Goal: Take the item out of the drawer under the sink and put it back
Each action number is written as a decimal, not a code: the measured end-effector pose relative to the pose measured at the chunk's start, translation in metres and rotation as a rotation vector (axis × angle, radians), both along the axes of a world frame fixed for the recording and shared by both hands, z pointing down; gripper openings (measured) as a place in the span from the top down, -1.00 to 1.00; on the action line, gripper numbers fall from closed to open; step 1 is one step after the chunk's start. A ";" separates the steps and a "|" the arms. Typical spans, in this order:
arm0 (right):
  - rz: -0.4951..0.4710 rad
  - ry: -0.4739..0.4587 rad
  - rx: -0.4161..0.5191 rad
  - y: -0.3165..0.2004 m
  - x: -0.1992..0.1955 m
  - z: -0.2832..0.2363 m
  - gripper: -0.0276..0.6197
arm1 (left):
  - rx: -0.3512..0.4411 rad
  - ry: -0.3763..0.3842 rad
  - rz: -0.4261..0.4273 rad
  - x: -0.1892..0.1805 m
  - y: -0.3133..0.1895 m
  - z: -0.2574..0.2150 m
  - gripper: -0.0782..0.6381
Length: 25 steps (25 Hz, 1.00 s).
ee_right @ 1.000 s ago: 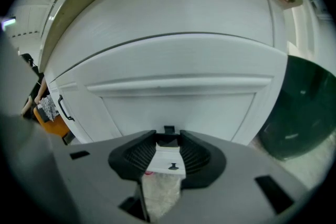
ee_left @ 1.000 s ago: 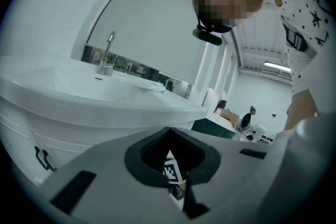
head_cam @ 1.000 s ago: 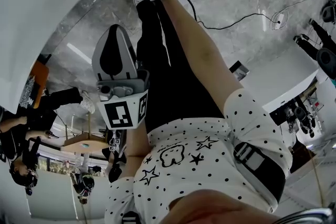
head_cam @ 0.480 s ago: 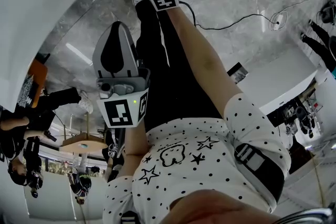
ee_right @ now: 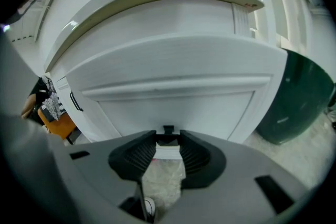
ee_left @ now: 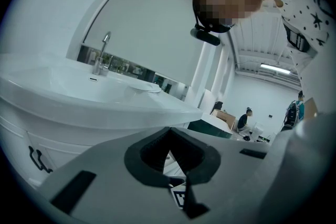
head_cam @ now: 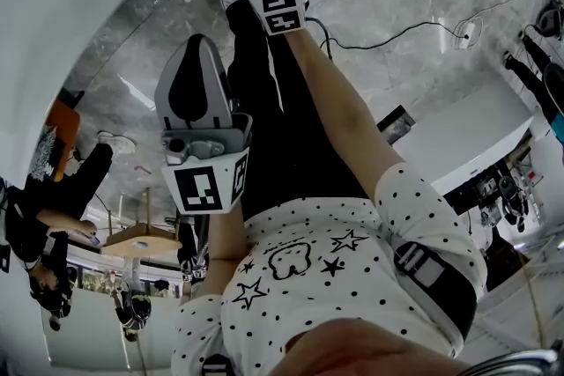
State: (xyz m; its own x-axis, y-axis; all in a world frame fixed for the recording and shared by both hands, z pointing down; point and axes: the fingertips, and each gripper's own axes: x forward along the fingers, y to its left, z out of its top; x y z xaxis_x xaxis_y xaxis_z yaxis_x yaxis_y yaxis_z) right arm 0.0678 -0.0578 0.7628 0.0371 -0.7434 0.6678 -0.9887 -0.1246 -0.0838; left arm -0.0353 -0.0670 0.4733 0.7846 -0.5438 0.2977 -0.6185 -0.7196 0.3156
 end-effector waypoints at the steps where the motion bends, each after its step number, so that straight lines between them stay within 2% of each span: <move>1: 0.003 -0.002 -0.003 0.003 0.000 0.001 0.45 | 0.000 0.001 0.001 0.000 -0.001 0.000 0.77; 25: 0.053 -0.031 -0.007 0.021 -0.002 0.001 0.45 | -0.008 0.001 0.014 0.005 -0.007 0.003 0.77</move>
